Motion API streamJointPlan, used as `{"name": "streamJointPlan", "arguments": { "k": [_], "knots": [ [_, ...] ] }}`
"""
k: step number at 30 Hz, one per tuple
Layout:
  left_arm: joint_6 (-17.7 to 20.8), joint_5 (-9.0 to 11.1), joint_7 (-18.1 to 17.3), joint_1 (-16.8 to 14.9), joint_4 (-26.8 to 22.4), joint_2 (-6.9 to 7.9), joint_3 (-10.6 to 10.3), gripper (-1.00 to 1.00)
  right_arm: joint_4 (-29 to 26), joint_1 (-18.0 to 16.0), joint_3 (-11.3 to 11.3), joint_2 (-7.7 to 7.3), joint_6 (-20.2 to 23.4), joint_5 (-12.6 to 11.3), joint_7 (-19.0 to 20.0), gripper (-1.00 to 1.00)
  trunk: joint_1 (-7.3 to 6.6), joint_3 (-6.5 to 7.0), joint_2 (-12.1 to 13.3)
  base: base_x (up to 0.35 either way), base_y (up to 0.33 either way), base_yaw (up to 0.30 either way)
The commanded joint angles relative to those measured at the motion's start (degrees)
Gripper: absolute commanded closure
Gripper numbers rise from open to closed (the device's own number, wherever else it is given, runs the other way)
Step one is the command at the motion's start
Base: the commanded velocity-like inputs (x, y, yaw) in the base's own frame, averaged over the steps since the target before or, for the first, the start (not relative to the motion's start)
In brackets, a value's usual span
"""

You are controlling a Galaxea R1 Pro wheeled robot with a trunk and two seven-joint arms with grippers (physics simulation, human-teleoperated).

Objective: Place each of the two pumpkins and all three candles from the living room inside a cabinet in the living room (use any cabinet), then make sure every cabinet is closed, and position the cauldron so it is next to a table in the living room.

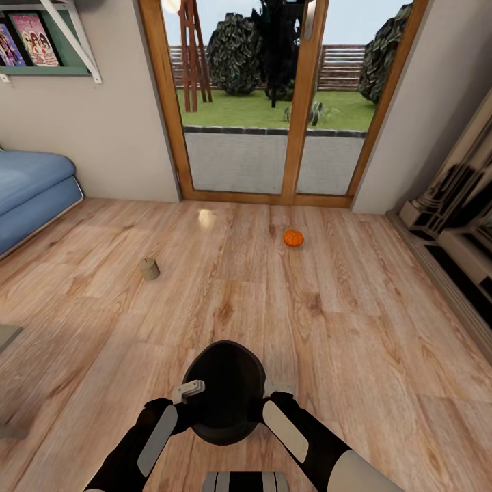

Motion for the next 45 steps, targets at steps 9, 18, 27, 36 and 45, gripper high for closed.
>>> {"name": "streamJointPlan", "arguments": {
  "k": [9, 18, 27, 36, 45],
  "knots": [
    [0.1, 0.7, 0.5, 0.0, 0.0, -0.02, -0.1, -1.0, 2.5, 0.0, 0.1, -0.01, -0.6, -0.7, 1.0, 1.0, 0.02, -0.06, 0.0, 0.0, 0.0, 0.0],
    [0.1, 0.7, 0.5, 0.0, 0.0, -0.02, -0.1, -1.0, 2.5, 0.0, 0.1, -0.01, -0.6, -0.7, 1.0, 1.0, 0.02, -0.06, 0.0, 0.0, 0.0, 0.0],
    [0.1, 0.7, 0.5, 0.0, 0.0, -0.01, -0.1, -1.0, 2.5, 0.0, 0.1, -0.01, -0.6, -0.7, 1.0, 1.0, -0.01, 0.16, 0.0, 0.0, 0.0, 0.0],
    [0.1, 0.7, 0.5, 0.0, 0.0, 0.0, -0.1, -1.0, 2.5, 0.0, 0.1, -0.01, -0.6, -0.7, 1.1, 1.0, -0.01, 0.16, 0.0, 0.0, 0.0, 0.0],
    [0.1, 0.7, 0.6, 0.0, -0.1, 0.0, -0.1, -1.0, 2.5, 0.0, 0.1, -0.01, -0.6, -0.7, 1.1, 1.0, -0.01, 0.16, 0.0, 0.0, 0.0, 0.0]
  ]
}}
